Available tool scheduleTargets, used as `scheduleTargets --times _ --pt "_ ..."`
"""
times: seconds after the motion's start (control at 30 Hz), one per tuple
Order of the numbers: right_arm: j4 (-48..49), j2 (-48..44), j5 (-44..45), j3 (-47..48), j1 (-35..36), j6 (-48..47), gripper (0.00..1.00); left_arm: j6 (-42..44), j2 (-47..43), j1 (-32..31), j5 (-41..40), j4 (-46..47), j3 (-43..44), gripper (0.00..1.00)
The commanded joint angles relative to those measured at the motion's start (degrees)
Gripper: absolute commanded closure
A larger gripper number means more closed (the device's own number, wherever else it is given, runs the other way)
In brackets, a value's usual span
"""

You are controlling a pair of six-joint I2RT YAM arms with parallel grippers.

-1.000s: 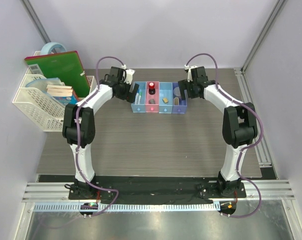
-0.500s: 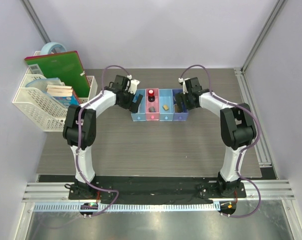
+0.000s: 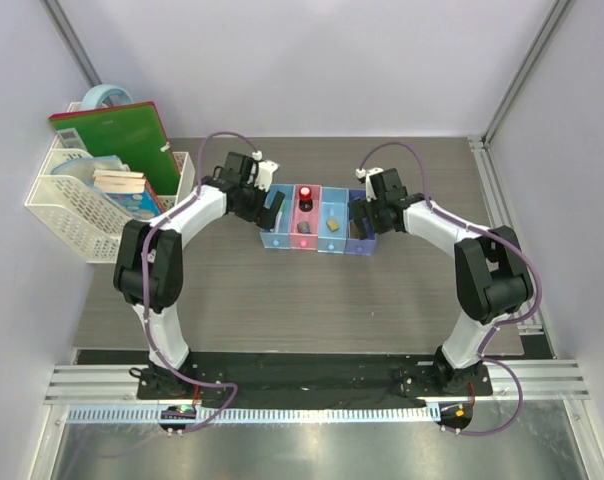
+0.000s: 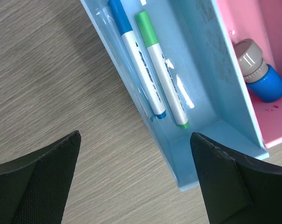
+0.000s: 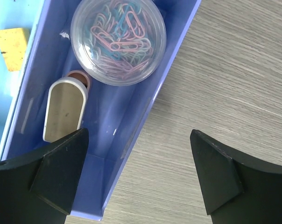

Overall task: Sort the stationery into containers
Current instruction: Move the storage box to the center of the board, then reset both arms

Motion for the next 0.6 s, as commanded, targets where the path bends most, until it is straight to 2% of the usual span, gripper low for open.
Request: scheduleTargets --times 0.0,0.37,0.57 --pt "1.0 -3.3 2.26 0.49 0.49 -0.73 0.04 0.22 -5.1 -0.09 0.64 -0.16 -0.07 0.0" --pt "-4.08 -10.05 4.81 8.22 0.49 -7.15 0.02 -1.01 -16.26 -0.09 3.18 -6.03 4.67 0.0" --pt "-11.03 -17.09 -3.68 12.18 0.4 -8.82 0.0 0.57 -26.02 -0.09 2.92 -11.13 7.22 0.0"
